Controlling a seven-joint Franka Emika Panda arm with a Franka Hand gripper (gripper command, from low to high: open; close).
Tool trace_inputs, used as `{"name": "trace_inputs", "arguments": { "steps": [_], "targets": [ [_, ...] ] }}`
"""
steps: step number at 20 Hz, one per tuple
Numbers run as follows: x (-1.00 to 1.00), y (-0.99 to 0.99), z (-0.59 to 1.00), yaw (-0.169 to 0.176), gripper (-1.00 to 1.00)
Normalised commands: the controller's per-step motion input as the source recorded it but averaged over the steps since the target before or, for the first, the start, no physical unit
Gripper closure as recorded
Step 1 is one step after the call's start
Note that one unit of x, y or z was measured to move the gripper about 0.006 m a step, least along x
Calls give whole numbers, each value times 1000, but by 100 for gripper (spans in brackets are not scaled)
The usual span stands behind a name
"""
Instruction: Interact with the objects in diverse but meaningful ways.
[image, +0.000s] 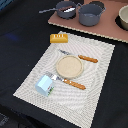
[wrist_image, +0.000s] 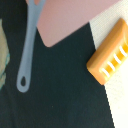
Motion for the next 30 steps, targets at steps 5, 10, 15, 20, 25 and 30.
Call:
{"name": "trace_inputs", "arguments": {
  "steps": [5,10,15,20,25,30],
  "targets": [
    [470,-743,-38,-15,-100],
    [433,-639,-259,-48,-100],
    [51,-313,-567,-98,-100],
    [2,-77,-523,-117,-100],
    [0,179,-332,-34,-100],
    [93,241,-231,0,-100]
  ]
}}
